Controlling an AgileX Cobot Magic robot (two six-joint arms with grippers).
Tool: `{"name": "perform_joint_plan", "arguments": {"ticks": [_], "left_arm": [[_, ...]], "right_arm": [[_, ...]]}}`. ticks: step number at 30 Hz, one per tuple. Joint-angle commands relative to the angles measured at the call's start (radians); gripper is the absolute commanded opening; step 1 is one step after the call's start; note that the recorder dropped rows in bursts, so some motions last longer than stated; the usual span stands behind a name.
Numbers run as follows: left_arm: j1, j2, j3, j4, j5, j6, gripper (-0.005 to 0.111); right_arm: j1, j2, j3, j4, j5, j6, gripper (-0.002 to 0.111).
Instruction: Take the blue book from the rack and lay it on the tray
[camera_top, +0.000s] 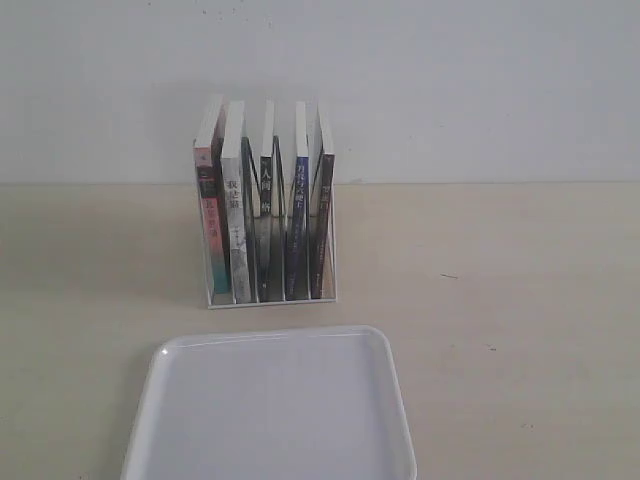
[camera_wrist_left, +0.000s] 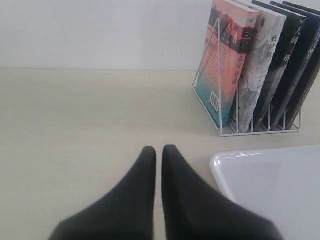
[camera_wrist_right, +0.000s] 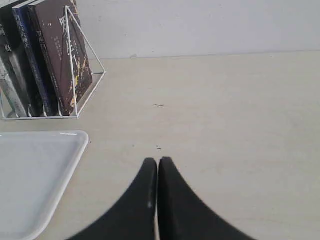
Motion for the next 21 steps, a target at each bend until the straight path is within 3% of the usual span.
{"name": "perform_joint_plan", "arguments": {"ticks": [1, 16, 21], "left_arm": [[0.002, -0.003, 0.004, -0.002, 0.0, -0.006, 0.004], [0.002, -0.003, 0.004, -0.002, 0.0, -0.006, 0.004], [0.002, -0.003, -0.028, -0.115, 0.0, -0.006, 0.004]], "right_arm": [[-0.001, -0.005, 0.0, -0.006, -0.013, -0.003, 0.0], [-0.001, -0.005, 0.0, -0.006, -0.013, -0.003, 0.0], [-0.001, -0.005, 0.0, -0.006, -0.013, -0.003, 0.0]]}}
